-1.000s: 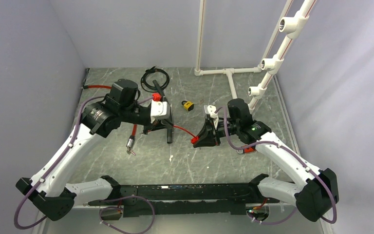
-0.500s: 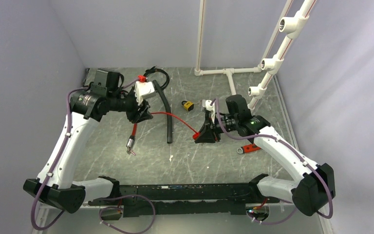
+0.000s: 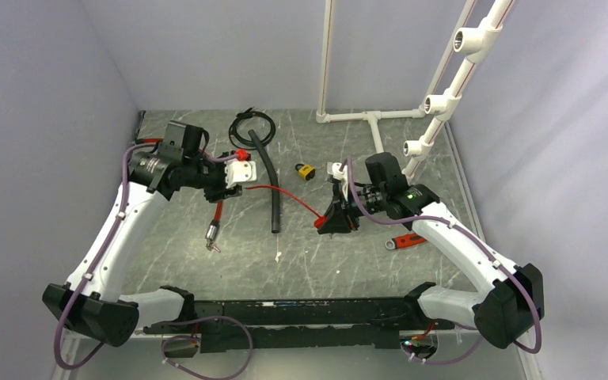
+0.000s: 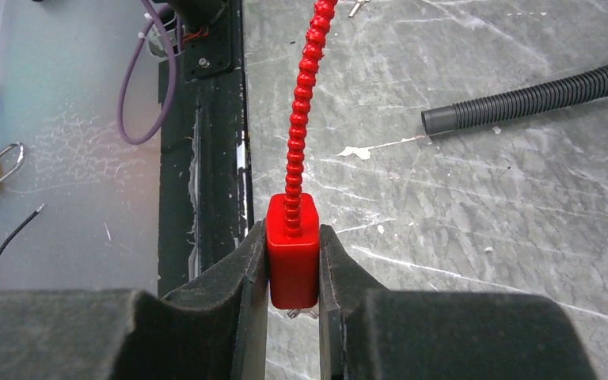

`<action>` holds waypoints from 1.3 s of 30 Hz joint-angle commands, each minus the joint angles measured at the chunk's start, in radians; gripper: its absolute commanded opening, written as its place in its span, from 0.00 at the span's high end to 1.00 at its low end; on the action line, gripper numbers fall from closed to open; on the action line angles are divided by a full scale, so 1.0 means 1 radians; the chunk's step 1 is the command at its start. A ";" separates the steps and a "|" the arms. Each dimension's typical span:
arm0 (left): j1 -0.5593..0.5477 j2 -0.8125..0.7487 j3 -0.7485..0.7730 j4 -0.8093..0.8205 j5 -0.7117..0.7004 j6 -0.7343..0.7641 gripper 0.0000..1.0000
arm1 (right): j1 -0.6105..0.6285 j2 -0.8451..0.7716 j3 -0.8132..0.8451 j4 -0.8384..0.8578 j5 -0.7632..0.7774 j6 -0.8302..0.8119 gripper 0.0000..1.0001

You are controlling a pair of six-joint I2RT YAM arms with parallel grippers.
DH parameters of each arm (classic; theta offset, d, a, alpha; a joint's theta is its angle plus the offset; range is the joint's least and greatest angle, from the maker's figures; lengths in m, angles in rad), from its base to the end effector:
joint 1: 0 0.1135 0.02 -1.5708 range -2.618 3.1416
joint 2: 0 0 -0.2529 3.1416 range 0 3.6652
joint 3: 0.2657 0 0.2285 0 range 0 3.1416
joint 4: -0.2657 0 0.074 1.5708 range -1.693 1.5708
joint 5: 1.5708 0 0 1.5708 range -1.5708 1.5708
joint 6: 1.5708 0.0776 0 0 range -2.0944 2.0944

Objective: Lock with the key
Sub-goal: Lock the lock.

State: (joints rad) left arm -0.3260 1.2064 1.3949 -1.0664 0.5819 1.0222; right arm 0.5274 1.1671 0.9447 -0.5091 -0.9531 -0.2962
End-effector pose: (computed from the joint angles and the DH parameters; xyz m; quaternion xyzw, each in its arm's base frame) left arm 0.1984 -0.1121 0.3432 0.6385 0.6432 -0.1427 0.3978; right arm 0.1734 0.1742 0.2765 -0.4961 0.6688 0.4579 0.3113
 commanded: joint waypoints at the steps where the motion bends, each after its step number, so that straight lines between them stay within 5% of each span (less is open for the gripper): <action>1: -0.001 0.028 0.028 0.033 0.044 0.055 0.50 | 0.012 -0.006 0.055 0.007 -0.040 -0.026 1.00; 26: -0.087 0.091 -0.012 0.074 -0.013 0.013 0.61 | 0.020 -0.032 0.049 0.018 -0.061 -0.009 1.00; 29: -0.090 0.097 -0.012 0.074 -0.019 0.012 0.71 | 0.020 -0.037 0.047 0.019 -0.061 -0.011 1.00; 32: -0.090 0.099 -0.006 0.076 -0.021 -0.004 1.00 | 0.020 -0.049 0.042 0.038 -0.053 -0.001 1.00; 39: -0.090 0.094 0.060 0.155 0.176 -0.313 1.00 | 0.020 -0.130 -0.053 0.329 0.026 0.142 1.00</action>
State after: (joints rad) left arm -0.4118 1.3064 1.3926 -0.9962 0.6060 0.9115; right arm 0.5449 1.1007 0.9268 -0.4248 -0.9512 -0.2466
